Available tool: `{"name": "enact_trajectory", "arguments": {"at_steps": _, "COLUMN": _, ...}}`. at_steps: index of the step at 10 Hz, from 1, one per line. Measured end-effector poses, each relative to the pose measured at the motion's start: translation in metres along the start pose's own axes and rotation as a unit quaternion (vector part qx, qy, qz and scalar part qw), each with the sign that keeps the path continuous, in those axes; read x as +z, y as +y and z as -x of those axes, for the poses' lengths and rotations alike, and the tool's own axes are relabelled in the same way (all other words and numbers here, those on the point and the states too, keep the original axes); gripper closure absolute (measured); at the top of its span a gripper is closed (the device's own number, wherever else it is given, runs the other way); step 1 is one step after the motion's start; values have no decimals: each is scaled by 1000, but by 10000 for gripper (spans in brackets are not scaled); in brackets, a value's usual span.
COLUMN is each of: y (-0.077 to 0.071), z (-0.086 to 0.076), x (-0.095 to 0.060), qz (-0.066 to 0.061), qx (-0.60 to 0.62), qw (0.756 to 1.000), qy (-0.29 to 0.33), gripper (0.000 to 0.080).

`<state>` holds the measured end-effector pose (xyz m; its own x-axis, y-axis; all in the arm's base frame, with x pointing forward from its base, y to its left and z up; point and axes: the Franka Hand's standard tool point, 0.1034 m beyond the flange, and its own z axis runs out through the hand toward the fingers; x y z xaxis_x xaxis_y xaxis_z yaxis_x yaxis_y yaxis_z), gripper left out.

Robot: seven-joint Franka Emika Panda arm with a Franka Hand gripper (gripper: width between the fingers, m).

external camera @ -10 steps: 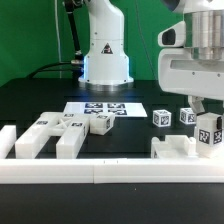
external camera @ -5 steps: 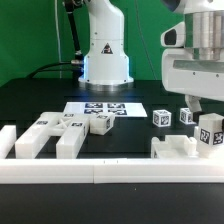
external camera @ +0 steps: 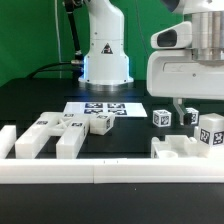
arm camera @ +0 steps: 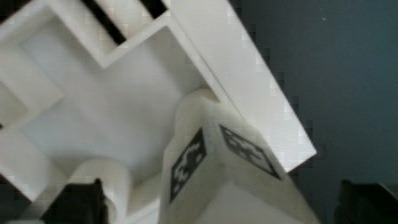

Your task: Assemble chair

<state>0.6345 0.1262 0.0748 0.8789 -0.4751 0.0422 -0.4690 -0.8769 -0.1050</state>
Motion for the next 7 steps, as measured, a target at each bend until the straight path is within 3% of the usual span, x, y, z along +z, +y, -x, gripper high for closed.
{"name": "enact_trajectory", "arguments": {"at_steps": 4, "y": -2, "z": -4, "x": -2, "qz": 0, "qx": -217, "qw": 976, "qy": 1, "gripper": 150}}
{"name": "enact_trajectory", "arguments": {"at_steps": 7, "y": 1, "z": -7, "x": -2, "qz": 5, "qx": -302, "qw": 953, "qy": 2, "gripper": 150}}
